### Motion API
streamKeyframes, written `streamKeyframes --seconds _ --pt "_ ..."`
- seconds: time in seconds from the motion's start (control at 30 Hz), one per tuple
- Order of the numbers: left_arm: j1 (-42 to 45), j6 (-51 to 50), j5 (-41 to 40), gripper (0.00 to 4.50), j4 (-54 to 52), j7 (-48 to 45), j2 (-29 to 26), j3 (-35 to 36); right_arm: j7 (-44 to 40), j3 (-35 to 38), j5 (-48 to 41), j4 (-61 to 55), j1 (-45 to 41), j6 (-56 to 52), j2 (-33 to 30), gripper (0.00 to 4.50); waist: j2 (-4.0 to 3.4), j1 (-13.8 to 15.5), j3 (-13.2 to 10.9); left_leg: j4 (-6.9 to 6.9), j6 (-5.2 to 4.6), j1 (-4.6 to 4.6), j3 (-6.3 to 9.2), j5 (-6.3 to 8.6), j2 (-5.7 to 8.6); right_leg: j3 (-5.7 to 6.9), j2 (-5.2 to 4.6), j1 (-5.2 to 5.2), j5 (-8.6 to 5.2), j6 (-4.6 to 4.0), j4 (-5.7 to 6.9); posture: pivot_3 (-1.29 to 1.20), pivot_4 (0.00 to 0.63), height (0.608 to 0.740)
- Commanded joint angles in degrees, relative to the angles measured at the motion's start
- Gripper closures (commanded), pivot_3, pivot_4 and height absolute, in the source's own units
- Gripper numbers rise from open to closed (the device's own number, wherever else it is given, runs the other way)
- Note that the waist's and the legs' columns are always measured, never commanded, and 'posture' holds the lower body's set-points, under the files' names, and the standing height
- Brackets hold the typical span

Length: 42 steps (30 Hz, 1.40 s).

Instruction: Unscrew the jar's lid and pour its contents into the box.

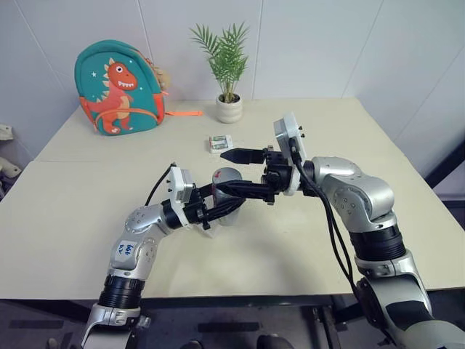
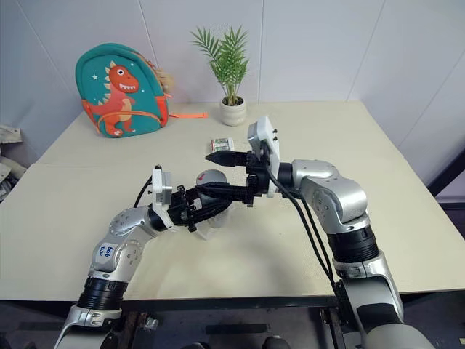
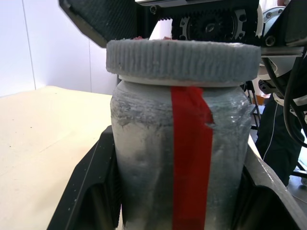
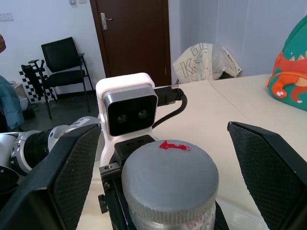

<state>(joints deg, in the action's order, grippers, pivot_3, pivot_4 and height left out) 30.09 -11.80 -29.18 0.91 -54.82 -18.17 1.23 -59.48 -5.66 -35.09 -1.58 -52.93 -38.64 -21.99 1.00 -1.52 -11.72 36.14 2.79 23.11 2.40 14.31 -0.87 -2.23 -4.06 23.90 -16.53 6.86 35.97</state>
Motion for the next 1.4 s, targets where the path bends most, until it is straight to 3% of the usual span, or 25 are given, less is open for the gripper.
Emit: streamKeyframes --seconds 0.03,0.87,0.97,1.1,1.27,1.4 --pt "1.0 0.5 -1.1 2.30 -2.0 0.0 0.0 0.6 0.8 -0.2 0.7 -0.8 -1.9 0.4 0.4 0.04 0.00 -0.1 0.0 0.00 0.00 0.00 0.00 0.00 0.00 0.00 0.00 0.00 0.00 0.00 0.00 0.00 0.150 0.740" --pt "1.0 0.4 -1.3 2.30 -2.4 0.2 0.1 0.6 -0.7 -1.3 2.9 0.1 -0.9 -0.3 0.1 0.04 0.00 -0.1 0.0 -0.01 0.00 0.00 0.00 0.00 0.00 0.00 0.01 0.00 0.00 0.00 0.00 0.00 0.150 0.740" --pt "0.9 0.3 -1.3 2.30 -2.5 0.2 0.1 0.6 -1.0 -1.3 2.8 0.0 -0.6 -0.2 0.2 0.64 0.00 -0.1 0.0 -0.01 0.00 0.00 0.00 0.00 0.00 0.00 0.01 0.00 0.00 0.00 0.00 0.00 0.150 0.740" --pt "0.8 0.3 -1.3 2.30 -2.5 0.1 0.0 0.6 -1.0 -1.3 3.0 0.0 -0.6 0.0 0.3 1.92 0.00 -0.1 0.0 -0.01 0.00 0.00 0.00 0.00 0.00 0.00 0.01 0.00 0.00 0.00 0.00 0.00 0.150 0.740" --pt "0.8 0.3 -1.2 2.30 -2.5 0.1 -0.1 0.6 -0.9 0.0 0.6 -0.2 -0.8 -2.0 1.1 1.92 0.00 -0.1 0.0 0.00 0.00 0.00 0.00 0.00 0.00 0.00 0.01 0.00 0.00 0.00 0.00 0.00 0.150 0.740" --pt "0.7 0.3 -1.1 2.30 -2.6 -0.1 -0.3 0.5 0.7 3.8 -6.3 -0.8 -1.8 -9.1 2.7 1.92 0.00 -0.1 0.0 -0.01 0.00 0.00 0.00 0.00 -0.01 0.00 0.01 0.00 0.00 0.00 0.00 0.00 0.150 0.740"
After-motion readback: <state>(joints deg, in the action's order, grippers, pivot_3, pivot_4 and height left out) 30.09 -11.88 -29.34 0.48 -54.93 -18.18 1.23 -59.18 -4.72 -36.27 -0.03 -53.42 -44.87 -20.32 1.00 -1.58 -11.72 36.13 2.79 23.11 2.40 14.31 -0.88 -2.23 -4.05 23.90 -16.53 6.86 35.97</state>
